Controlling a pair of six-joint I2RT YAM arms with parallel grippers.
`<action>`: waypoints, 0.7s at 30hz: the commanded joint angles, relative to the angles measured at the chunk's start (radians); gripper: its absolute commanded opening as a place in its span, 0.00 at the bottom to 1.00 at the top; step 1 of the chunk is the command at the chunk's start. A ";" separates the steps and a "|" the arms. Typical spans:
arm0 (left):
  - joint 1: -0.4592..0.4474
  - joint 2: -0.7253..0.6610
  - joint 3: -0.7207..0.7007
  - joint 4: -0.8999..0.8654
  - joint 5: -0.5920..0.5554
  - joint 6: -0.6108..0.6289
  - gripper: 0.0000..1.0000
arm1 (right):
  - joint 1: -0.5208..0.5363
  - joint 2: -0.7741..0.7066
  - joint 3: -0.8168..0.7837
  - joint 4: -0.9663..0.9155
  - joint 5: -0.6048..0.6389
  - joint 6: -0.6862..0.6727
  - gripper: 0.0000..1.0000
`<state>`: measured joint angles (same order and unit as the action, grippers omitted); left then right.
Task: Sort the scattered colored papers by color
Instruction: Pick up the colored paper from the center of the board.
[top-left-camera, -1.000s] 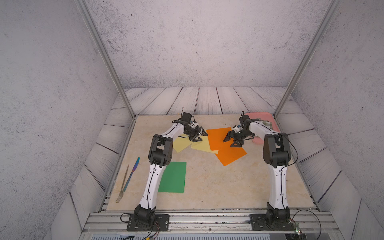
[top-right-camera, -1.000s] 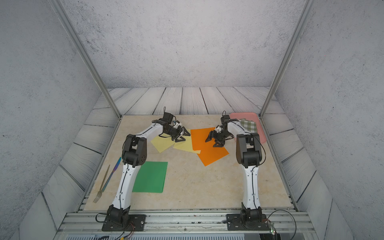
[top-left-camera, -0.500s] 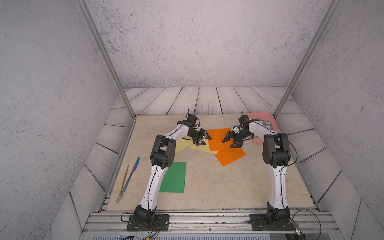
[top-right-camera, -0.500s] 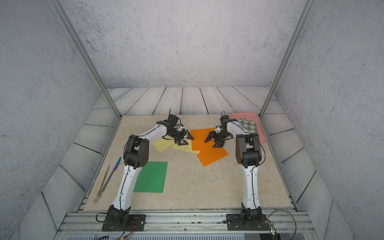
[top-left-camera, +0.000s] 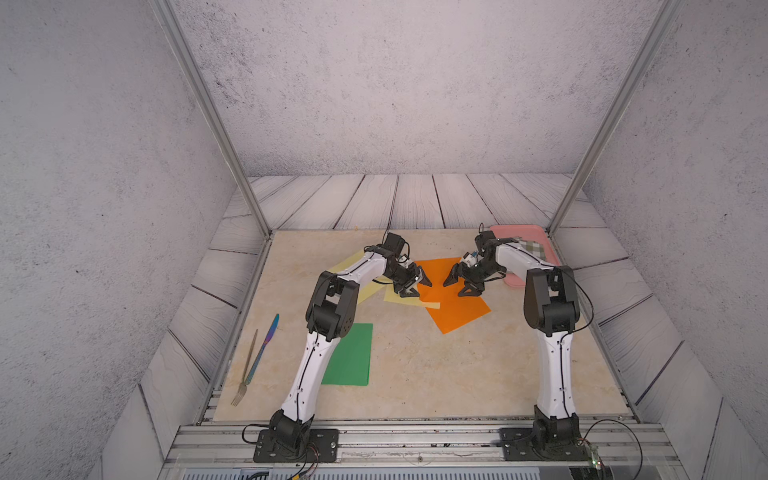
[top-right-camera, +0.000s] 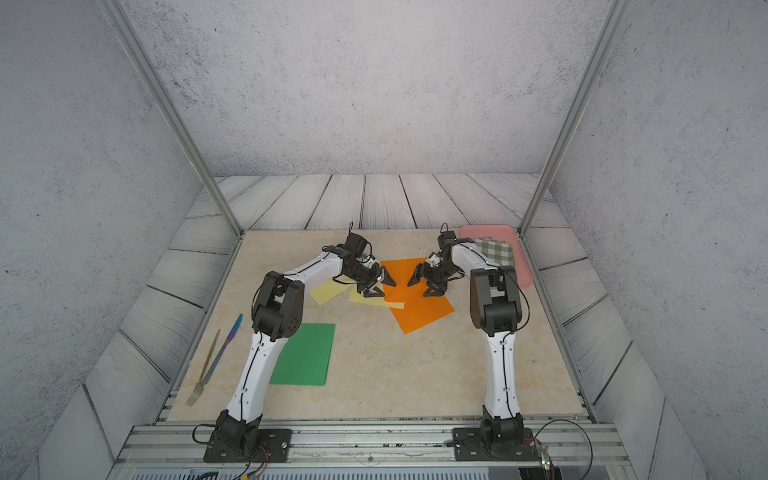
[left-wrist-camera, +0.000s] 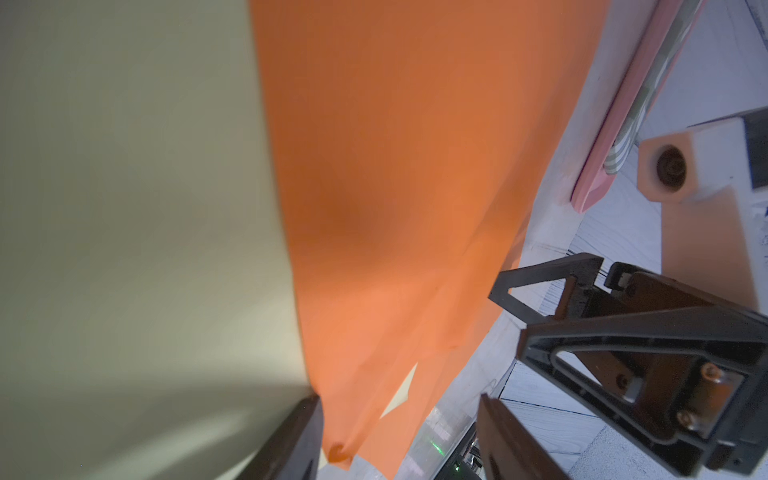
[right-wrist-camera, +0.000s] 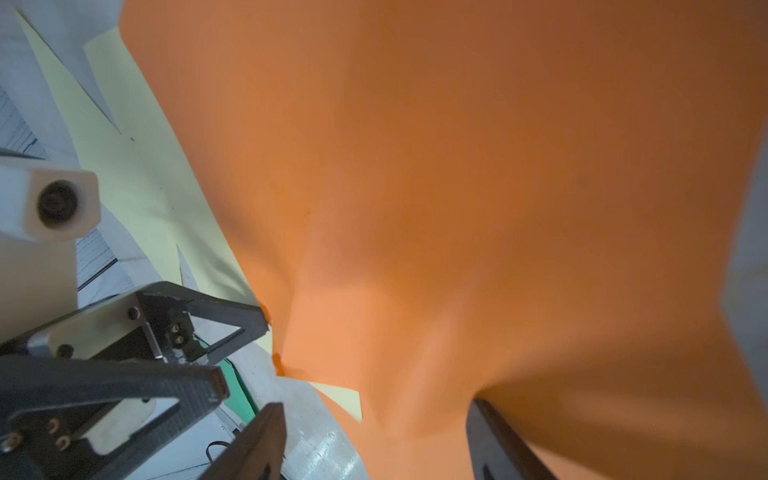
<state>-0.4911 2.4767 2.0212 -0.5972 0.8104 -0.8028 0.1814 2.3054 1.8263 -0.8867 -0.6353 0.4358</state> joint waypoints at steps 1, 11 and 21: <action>-0.010 0.005 -0.010 0.034 0.019 -0.032 0.64 | 0.027 0.063 -0.047 -0.053 0.025 0.004 0.73; -0.008 -0.013 -0.007 0.137 0.037 -0.075 0.64 | 0.032 0.072 -0.044 -0.051 0.009 0.009 0.73; 0.046 -0.189 -0.176 0.119 -0.190 -0.047 0.64 | 0.031 0.066 -0.054 -0.057 0.037 0.004 0.73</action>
<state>-0.4767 2.3775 1.9015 -0.4877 0.7197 -0.8570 0.1978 2.3062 1.8206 -0.8883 -0.6571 0.4381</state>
